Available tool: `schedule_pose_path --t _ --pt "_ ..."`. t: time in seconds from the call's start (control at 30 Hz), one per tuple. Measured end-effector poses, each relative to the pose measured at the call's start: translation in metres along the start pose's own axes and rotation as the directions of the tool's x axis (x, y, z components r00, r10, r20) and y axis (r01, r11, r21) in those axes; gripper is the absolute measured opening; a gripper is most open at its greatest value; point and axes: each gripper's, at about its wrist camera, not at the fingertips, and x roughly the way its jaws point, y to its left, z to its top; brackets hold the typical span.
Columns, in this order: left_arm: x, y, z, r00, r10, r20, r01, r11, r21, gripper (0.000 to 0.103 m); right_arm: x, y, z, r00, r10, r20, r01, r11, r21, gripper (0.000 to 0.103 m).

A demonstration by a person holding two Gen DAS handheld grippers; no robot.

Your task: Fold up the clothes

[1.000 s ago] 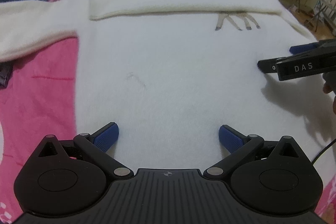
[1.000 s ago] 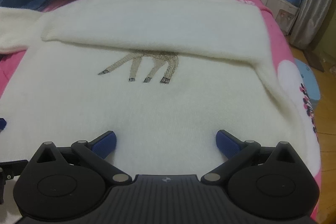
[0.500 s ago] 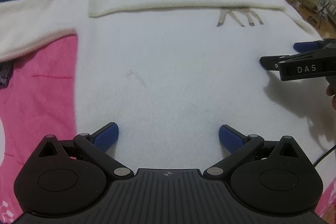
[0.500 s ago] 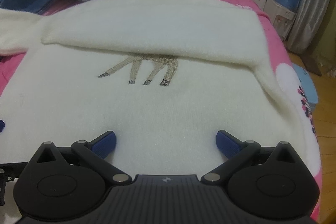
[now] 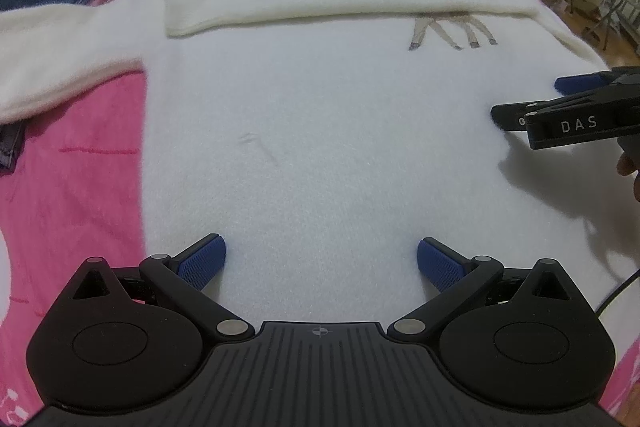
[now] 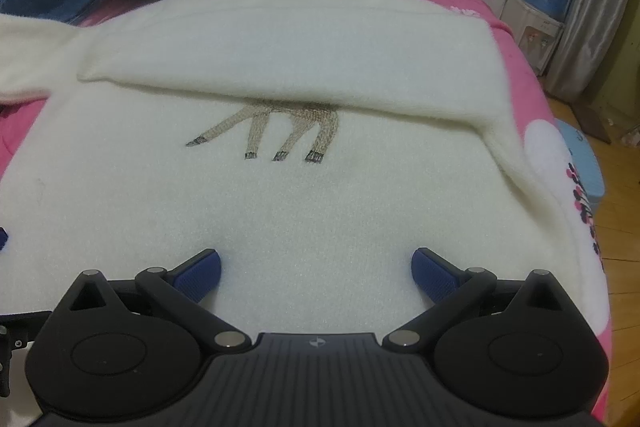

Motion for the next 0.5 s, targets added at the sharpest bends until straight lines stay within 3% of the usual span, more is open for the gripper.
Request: schedule_pose_path --t 0.5 --pt "-0.0067 0.0006 0.0089 0.997 0.002 0.073 -0.004 1.000 0.023 0.103 0.0021 -0.0009 -0.0021 1.000 0.003 0.014 -0.003 1.000 -0.002 0.103"
